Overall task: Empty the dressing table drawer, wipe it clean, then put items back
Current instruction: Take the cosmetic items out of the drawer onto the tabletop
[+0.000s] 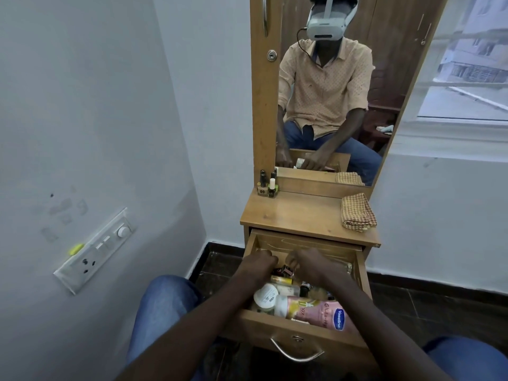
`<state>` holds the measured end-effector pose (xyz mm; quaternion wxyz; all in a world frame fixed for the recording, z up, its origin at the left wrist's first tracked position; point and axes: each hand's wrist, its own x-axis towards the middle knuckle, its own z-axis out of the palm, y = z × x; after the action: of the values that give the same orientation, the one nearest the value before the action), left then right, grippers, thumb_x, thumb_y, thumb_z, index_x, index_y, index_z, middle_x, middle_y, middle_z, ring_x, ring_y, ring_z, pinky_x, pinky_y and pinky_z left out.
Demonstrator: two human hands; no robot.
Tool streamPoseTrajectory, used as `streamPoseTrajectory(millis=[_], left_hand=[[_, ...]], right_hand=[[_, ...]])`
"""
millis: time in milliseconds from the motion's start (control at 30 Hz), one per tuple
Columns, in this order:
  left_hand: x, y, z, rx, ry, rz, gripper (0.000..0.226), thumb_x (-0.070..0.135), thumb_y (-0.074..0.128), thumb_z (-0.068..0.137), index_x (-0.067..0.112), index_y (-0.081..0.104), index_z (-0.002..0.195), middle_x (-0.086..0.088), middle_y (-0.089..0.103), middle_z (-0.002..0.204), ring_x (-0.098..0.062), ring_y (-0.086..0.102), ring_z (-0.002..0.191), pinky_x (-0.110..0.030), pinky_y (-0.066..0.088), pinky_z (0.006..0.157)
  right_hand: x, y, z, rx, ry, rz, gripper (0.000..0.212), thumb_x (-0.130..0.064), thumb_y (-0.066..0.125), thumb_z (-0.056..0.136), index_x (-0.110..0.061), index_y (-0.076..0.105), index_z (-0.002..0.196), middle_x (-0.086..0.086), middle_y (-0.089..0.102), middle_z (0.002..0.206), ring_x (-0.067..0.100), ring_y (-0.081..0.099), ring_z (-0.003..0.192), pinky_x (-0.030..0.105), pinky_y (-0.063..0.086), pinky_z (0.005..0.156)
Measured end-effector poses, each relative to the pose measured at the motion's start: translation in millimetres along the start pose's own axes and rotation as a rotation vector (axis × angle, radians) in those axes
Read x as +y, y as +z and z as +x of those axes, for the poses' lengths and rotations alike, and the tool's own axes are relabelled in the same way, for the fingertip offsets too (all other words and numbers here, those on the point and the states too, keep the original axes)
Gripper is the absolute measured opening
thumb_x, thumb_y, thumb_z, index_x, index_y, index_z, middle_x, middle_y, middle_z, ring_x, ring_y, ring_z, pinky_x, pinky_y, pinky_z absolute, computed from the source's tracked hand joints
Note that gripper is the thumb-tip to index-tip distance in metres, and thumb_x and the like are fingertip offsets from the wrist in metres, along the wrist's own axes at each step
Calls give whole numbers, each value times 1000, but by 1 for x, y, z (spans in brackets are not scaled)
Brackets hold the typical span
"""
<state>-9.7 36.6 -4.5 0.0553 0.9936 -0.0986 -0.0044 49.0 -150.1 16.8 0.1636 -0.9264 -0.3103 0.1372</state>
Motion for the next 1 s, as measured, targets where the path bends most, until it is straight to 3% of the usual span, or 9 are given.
streamPoseTrajectory(millis=[133, 500, 633, 733, 833, 1000], left_hand=[[0, 3, 6, -39, -18, 21, 18, 20, 64, 96, 11, 68, 112, -12, 66, 114, -27, 67, 100, -42, 58, 86], [-3, 3, 8, -9, 5, 69, 32, 12, 63, 96, 6, 60, 128, -17, 62, 126, -32, 65, 110, -42, 54, 87], [-4, 5, 6, 25, 12, -34, 39, 16, 71, 92, 11, 57, 128, -14, 64, 127, -27, 65, 110, -39, 56, 91], [-6, 1, 3, 79, 5, -117, 28, 17, 68, 94, 12, 60, 121, -12, 64, 125, -23, 64, 108, -33, 53, 88], [-8, -4, 2, 151, 1, -175, 20, 13, 66, 94, 14, 62, 114, -9, 64, 122, -22, 61, 106, -28, 48, 85], [-12, -5, -1, 196, -19, -232, 34, -2, 68, 85, 16, 64, 113, -5, 60, 125, -20, 59, 109, -33, 54, 88]], right_hand=[[2, 13, 3, -6, 18, -74, 41, -11, 72, 92, -20, 62, 131, 3, 70, 121, 14, 68, 98, 30, 60, 85], [9, 18, 1, 71, -6, -58, 40, -11, 75, 91, -20, 65, 128, 4, 69, 122, 14, 67, 98, 32, 60, 84], [10, 15, -3, 96, 34, -29, 51, -15, 74, 93, -19, 56, 141, 6, 64, 134, 17, 66, 110, 26, 55, 88], [10, 14, -5, 110, 56, -10, 58, -19, 72, 95, -21, 48, 148, 5, 61, 139, 17, 64, 114, 26, 53, 90], [12, 14, -5, 118, 63, -42, 55, -19, 70, 96, -22, 49, 147, 5, 62, 135, 15, 64, 109, 23, 51, 84], [10, 15, -4, 98, 34, -132, 41, -18, 71, 95, -18, 61, 134, 5, 64, 126, 16, 65, 103, 27, 56, 84]])
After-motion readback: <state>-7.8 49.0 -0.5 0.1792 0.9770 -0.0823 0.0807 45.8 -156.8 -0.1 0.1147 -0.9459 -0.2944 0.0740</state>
